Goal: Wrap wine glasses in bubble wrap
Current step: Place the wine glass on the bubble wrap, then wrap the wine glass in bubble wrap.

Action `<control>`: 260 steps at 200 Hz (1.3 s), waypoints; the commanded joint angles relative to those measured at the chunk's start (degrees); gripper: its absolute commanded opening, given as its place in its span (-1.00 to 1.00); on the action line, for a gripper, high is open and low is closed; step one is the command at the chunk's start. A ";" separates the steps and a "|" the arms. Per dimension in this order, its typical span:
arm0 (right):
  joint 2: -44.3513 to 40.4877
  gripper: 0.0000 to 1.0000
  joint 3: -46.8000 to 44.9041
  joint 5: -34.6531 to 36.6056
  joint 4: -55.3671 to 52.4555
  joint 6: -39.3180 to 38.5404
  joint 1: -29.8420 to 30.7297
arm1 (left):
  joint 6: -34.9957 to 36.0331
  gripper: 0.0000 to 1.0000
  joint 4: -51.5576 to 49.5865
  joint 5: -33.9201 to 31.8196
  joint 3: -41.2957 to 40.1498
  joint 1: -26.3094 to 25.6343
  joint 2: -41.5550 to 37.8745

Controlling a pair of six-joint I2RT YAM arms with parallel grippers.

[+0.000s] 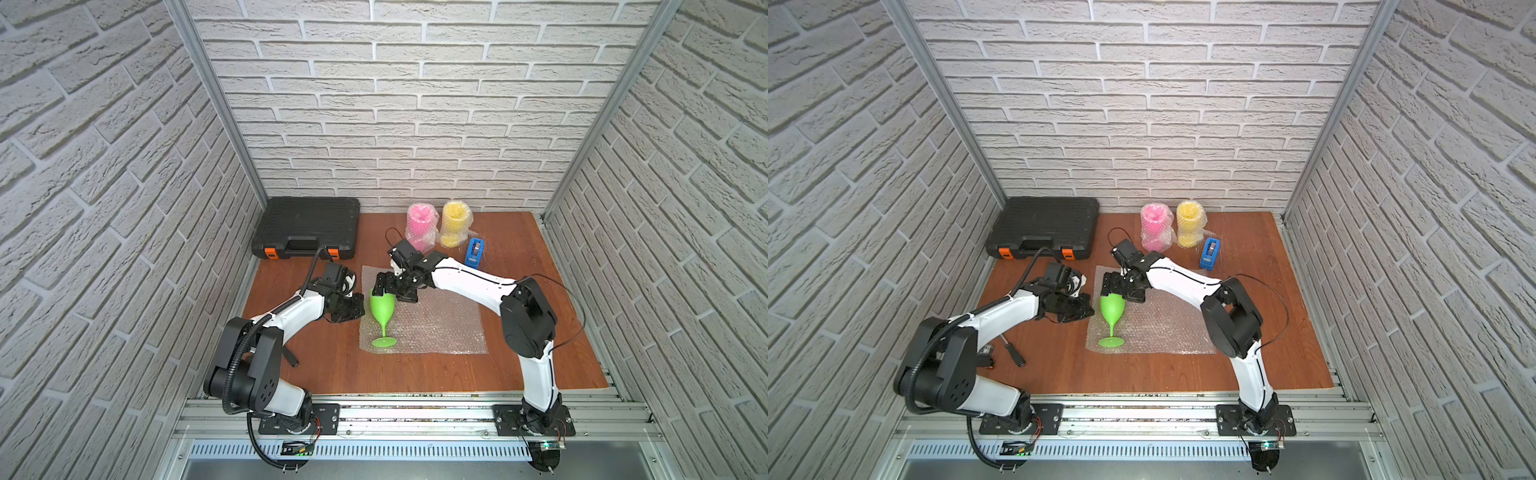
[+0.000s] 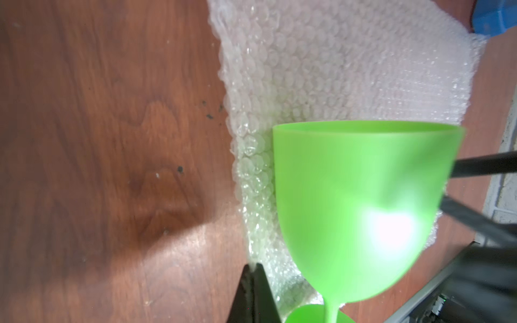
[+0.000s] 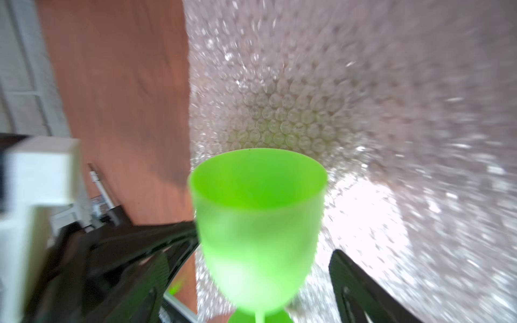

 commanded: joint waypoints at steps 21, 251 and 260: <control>-9.32 0.40 -10.08 0.25 -1.87 -2.90 -4.66 | 0.06 -1.00 -3.22 -0.35 3.02 -1.48 -3.41; -11.06 -0.66 -24.71 -10.30 10.49 -4.63 -12.18 | -7.69 -1.00 1.19 -3.39 22.10 -22.03 16.73; -12.00 -0.60 -24.81 -11.41 11.14 -4.67 -12.66 | -7.68 -1.00 1.16 -3.40 22.10 -22.01 16.89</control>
